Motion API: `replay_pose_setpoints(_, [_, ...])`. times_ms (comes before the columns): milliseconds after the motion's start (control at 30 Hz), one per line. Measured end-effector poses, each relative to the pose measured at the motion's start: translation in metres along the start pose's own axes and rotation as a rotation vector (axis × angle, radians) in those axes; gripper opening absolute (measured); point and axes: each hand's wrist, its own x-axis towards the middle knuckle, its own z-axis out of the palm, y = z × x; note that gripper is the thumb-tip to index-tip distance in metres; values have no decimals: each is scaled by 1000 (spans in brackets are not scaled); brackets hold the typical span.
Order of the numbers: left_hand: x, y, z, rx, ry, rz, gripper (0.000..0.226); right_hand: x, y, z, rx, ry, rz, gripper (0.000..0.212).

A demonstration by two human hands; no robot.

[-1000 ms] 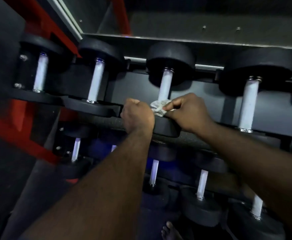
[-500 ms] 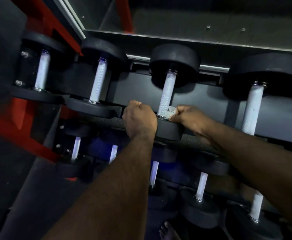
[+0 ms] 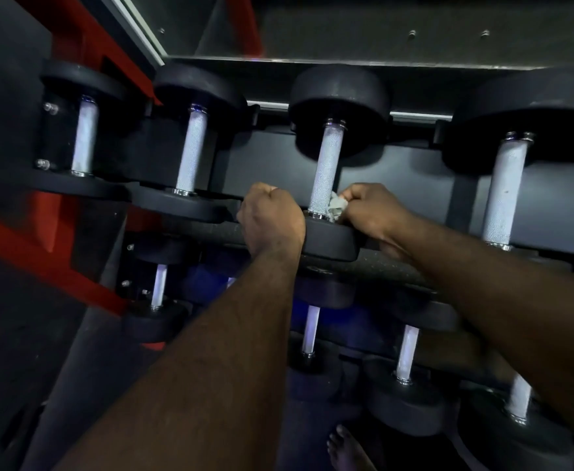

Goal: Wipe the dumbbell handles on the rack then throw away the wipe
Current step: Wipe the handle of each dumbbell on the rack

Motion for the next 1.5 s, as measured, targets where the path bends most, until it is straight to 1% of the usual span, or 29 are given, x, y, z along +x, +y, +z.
replay_pose_setpoints(67, [0, -1, 1, -14, 9, -2, 20, 4, -11, -1, -193, 13, -49, 10])
replay_pose_setpoints(100, [1, -1, 1, -13, 11, -6, 20, 2, -14, -2, -225, 29, -58, 12])
replay_pose_setpoints(167, [2, -2, 2, -18, 13, -12, 21, -5, -16, -12, -184, 47, -96, 20])
replay_pose_setpoints(233, [2, -3, 2, -37, 20, -9, 21, -17, -15, -21, -76, 3, -172, 29])
replay_pose_setpoints(267, [2, -4, 2, -57, 25, -11, 20, -19, -15, -23, -72, -24, -249, 32])
replay_pose_setpoints(300, [1, -4, 2, -89, 30, -18, 20, -22, -18, -24, -117, -20, -350, 33])
replay_pose_setpoints(400, [-1, -3, 2, -228, 66, -69, 23, -15, -37, -20, -373, 91, -785, 32])
replay_pose_setpoints(433, [-1, -4, 1, -262, 88, -88, 24, -12, -43, -16, -483, 94, -921, 31])
replay_pose_setpoints(467, [1, -3, 1, -285, 108, -95, 26, -7, -50, -13, -617, 68, -1019, 26])
replay_pose_setpoints(533, [0, -3, 2, -317, 128, -116, 27, 0, -58, -6, -901, -69, -1094, 18])
replay_pose_setpoints(600, [0, -3, 3, -330, 118, -121, 29, 1, -63, -8, -1065, -203, -1083, 22])
replay_pose_setpoints(700, [2, -4, 4, -309, 109, -120, 30, 0, -70, -18, -1171, -391, -1068, 38])
replay_pose_setpoints(733, [3, -4, 3, -299, 101, -118, 30, -3, -72, -19, -1200, -425, -1059, 42])
replay_pose_setpoints(800, [3, -4, 2, -291, 89, -124, 29, -3, -76, -14, -1220, -468, -1032, 42])
replay_pose_setpoints(900, [2, -3, 2, -288, 91, -122, 28, -2, -85, 3, -1313, -419, -949, 23])
replay_pose_setpoints(967, [1, -3, 2, -273, 100, -121, 29, 0, -100, 19, -1413, -427, -843, 22])
replay_pose_setpoints(1033, [0, 0, 2, -260, 106, -123, 29, -2, -115, 32, -1514, -468, -693, 23])
replay_pose_setpoints(1100, [-2, -2, 3, -255, 114, -110, 26, -5, -120, 30, -1559, -461, -709, 26])
replay_pose_setpoints(1167, [-5, -3, 4, -248, 117, -89, 24, -10, -115, 20, -1599, -392, -782, 26])
replay_pose_setpoints(1200, [-3, -3, 4, -244, 130, -89, 23, -12, -113, 17, -1595, -369, -803, 23])
replay_pose_setpoints(1233, [-3, -3, 4, -245, 135, -91, 21, -10, -112, 17, -1582, -372, -795, 18])
replay_pose_setpoints(1267, [-3, -1, 3, -246, 134, -95, 18, -9, -116, 21, -1578, -406, -735, 13])
replay_pose_setpoints(1300, [-5, -1, 3, -244, 127, -98, 16, -6, -121, 26, -1613, -456, -653, 14])
replay_pose_setpoints(1367, [-7, 1, 4, -228, 114, -84, 14, -1, -129, 29, -1686, -530, -554, 29])
replay_pose_setpoints(1400, [-7, 0, 4, -224, 110, -84, 14, -1, -127, 27, -1681, -523, -575, 31])
replay_pose_setpoints(1433, [-5, -2, 4, -225, 107, -79, 14, -4, -123, 22, -1634, -488, -643, 29])
replay_pose_setpoints(1500, [-4, -3, 3, -244, 103, -55, 17, -12, -111, 14, -1536, -358, -765, 26])
